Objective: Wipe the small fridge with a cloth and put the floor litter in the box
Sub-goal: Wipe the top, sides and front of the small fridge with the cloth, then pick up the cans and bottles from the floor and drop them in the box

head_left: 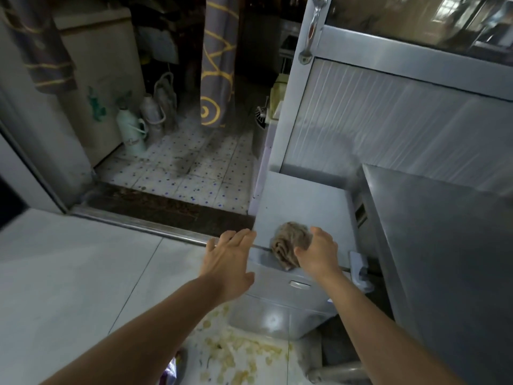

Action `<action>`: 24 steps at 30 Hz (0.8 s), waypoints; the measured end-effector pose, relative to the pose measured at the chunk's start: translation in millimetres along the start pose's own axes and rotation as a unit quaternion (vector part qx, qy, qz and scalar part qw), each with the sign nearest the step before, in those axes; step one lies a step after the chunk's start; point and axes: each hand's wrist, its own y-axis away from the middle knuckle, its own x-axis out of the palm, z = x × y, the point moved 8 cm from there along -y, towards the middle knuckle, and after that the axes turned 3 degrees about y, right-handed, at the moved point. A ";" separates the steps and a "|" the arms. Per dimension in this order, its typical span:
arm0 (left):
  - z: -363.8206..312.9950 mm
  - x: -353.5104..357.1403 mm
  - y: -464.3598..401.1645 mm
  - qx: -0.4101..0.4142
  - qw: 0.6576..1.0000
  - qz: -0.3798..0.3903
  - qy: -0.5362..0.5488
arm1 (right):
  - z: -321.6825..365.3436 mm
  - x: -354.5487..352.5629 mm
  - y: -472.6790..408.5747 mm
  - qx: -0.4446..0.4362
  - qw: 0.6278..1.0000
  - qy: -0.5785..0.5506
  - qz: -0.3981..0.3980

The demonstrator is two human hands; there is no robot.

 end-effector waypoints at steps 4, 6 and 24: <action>3.0 -15.2 22.0 0.000 1.000 0.006 0.015 | 15.1 -3.5 42.7 -0.006 1.000 0.008 0.018; 4.7 -21.5 35.4 0.001 1.000 0.014 0.023 | 23.1 -2.1 68.9 -0.012 0.999 0.001 0.036; 98.1 15.5 197.1 -0.157 0.982 0.093 0.044 | -1.9 97.1 223.0 0.008 0.977 0.017 0.211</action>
